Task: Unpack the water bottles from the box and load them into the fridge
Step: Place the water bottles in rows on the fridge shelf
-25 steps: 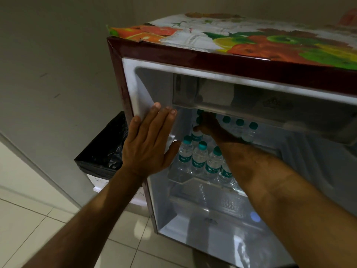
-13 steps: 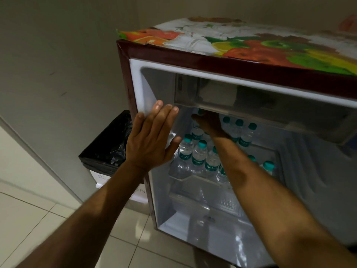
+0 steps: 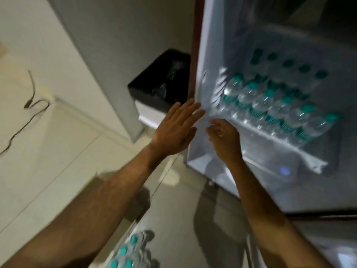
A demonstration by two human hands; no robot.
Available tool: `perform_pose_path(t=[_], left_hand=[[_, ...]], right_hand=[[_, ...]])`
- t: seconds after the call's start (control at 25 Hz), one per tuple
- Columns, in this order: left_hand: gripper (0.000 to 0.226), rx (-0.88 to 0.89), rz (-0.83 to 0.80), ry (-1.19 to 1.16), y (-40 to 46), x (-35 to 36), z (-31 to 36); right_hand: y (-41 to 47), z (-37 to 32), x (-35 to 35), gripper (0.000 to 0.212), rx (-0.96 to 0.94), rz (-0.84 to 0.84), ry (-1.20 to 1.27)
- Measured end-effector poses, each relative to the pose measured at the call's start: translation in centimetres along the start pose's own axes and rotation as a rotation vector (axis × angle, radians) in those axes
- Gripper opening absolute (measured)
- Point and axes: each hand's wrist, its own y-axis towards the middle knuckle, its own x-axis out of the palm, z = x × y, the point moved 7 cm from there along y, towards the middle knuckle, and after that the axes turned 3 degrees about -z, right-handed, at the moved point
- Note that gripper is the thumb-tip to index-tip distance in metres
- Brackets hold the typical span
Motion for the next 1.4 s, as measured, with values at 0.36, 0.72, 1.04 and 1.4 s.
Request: perform_pose_path(t=[0.36,0.72,1.04,1.4], left_hand=[[0.041,-0.564,-0.684,-0.246,-37.8,7.1,-0.2],[0.024,-0.997,-0.87,-0.141,-53.3,11.5,0.3],[0.025,-0.951,-0.934,-0.109,-56.2,14.2,0.9],[0.028,-0.597,-0.722,-0.176,-38.6,10.6,1.8]], right_hand=[[-18.3,17.6,17.1,0.023,0.273,-0.53,-0.171],[-30.7,25.8,33.5,0.045,0.033,-1.078,-0.497],[-31.9,29.1,36.2,0.05,-0.296,-1.042,-0.653],[-23.6,21.4,18.4,0.041,-0.037,-0.539,-0.336]])
